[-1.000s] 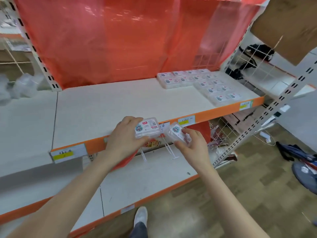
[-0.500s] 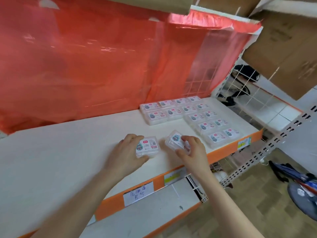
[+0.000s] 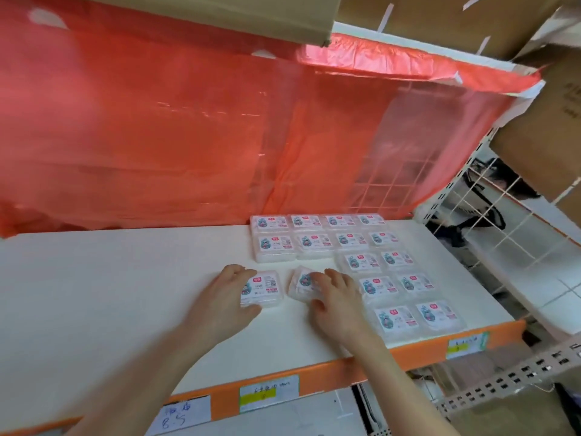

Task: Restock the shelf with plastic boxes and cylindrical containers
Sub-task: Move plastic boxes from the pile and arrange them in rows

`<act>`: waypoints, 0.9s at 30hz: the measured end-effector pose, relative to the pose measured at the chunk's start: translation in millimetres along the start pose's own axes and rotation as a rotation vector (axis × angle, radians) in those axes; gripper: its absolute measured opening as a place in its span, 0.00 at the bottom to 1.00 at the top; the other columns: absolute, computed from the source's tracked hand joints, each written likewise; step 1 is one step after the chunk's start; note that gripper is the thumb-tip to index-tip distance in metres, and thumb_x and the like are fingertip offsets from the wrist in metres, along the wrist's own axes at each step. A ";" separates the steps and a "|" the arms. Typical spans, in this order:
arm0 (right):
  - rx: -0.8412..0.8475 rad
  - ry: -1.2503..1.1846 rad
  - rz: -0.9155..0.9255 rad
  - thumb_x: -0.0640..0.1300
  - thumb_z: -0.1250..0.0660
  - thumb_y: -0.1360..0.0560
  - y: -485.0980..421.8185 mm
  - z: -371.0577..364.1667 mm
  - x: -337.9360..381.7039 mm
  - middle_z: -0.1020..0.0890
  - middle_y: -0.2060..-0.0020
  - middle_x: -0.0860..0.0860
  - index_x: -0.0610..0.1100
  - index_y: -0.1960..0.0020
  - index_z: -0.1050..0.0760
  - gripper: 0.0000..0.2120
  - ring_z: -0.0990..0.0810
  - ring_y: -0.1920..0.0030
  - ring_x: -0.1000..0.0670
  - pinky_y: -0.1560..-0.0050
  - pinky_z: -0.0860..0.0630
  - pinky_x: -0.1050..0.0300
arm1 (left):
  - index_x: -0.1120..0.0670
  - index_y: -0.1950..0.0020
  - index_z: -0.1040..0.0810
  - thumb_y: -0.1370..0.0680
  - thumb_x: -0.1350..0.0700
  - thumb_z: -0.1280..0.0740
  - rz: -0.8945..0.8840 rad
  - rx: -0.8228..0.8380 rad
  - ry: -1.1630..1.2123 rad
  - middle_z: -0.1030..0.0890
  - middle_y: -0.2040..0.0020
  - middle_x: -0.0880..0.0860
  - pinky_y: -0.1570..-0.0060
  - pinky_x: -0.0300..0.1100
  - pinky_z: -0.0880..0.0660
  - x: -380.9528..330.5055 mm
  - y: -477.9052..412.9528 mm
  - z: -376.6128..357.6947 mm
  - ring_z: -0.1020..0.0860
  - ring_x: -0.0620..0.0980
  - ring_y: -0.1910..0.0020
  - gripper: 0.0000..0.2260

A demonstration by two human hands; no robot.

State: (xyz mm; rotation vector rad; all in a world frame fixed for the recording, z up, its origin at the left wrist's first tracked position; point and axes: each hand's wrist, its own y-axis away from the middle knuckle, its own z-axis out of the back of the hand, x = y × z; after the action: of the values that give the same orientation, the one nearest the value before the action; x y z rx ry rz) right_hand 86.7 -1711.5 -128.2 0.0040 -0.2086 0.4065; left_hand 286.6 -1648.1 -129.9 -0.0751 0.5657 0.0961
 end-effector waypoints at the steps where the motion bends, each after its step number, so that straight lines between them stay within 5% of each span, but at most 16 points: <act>1: 0.005 0.007 0.038 0.43 0.42 0.25 -3.4 0.7 -3.6 0.39 0.29 0.51 0.50 0.29 0.39 0.25 0.42 0.30 0.48 0.32 0.43 0.55 | 0.52 0.30 0.35 0.28 0.52 0.32 0.011 -0.009 0.001 0.35 0.32 0.48 0.41 0.35 0.37 -4.6 -0.9 -2.6 0.31 0.46 0.38 0.27; 6: -0.036 -0.002 0.132 0.39 0.45 0.26 -4.1 5.2 -12.3 0.44 0.26 0.47 0.48 0.28 0.40 0.27 0.46 0.28 0.45 0.31 0.46 0.53 | 0.52 0.29 0.34 0.25 0.54 0.34 0.055 -0.107 -0.064 0.40 0.27 0.53 0.32 0.38 0.45 -19.2 1.0 -18.9 0.40 0.51 0.30 0.25; 8: -0.092 -0.052 0.141 0.35 0.41 0.30 2.8 9.0 -11.1 0.37 0.30 0.39 0.42 0.32 0.33 0.26 0.39 0.31 0.38 0.33 0.41 0.46 | 0.54 0.31 0.31 0.27 0.55 0.32 0.072 -0.155 -0.131 0.37 0.29 0.57 0.31 0.43 0.44 -26.0 7.1 -23.5 0.40 0.56 0.30 0.24; 11: -0.192 -0.077 0.240 0.33 0.29 0.44 15.8 4.8 -9.9 0.21 0.48 0.36 0.37 0.47 0.21 0.24 0.21 0.51 0.34 0.54 0.24 0.43 | 0.59 0.41 0.22 0.34 0.59 0.25 0.077 -0.258 -0.170 0.26 0.39 0.63 0.41 0.55 0.30 -38.9 18.6 -34.5 0.28 0.65 0.39 0.22; 14: -0.177 0.000 0.272 0.37 0.23 0.48 24.7 4.3 -7.5 0.18 0.53 0.40 0.40 0.50 0.19 0.26 0.18 0.55 0.39 0.61 0.21 0.49 | 0.58 0.42 0.20 0.33 0.57 0.26 0.109 -0.313 -0.232 0.23 0.42 0.62 0.45 0.56 0.27 -49.0 26.5 -42.4 0.26 0.65 0.42 0.19; 18: -0.148 0.066 0.257 0.43 0.25 0.40 22.2 0.8 -10.2 0.20 0.46 0.39 0.39 0.43 0.22 0.26 0.21 0.45 0.38 0.51 0.23 0.45 | 0.52 0.31 0.31 0.25 0.49 0.34 0.161 -0.265 -0.277 0.33 0.31 0.56 0.34 0.48 0.39 -52.9 29.2 -49.6 0.39 0.56 0.30 0.24; 21: -0.011 0.109 0.273 0.47 0.42 0.24 14.6 -2.9 -12.6 0.40 0.28 0.41 0.41 0.27 0.43 0.27 0.44 0.27 0.42 0.31 0.44 0.43 | 0.50 0.27 0.37 0.23 0.46 0.39 0.148 -0.240 -0.288 0.39 0.27 0.54 0.31 0.44 0.45 -53.6 28.0 -51.1 0.45 0.52 0.27 0.25; 27: 0.024 0.114 0.259 0.48 0.47 0.22 -0.9 -2.9 -22.2 0.46 0.26 0.44 0.43 0.26 0.48 0.27 0.50 0.26 0.44 0.29 0.53 0.40 | 0.47 0.25 0.44 0.22 0.43 0.44 0.149 -0.176 -0.320 0.47 0.24 0.49 0.30 0.41 0.47 -53.2 24.1 -49.4 0.52 0.48 0.26 0.26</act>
State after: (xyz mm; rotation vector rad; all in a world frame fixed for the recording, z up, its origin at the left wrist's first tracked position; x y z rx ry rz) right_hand 67.7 -1720.9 -135.4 -0.0228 -0.0916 0.6655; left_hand 213.0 -1632.7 -143.9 -0.1850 0.2417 0.2974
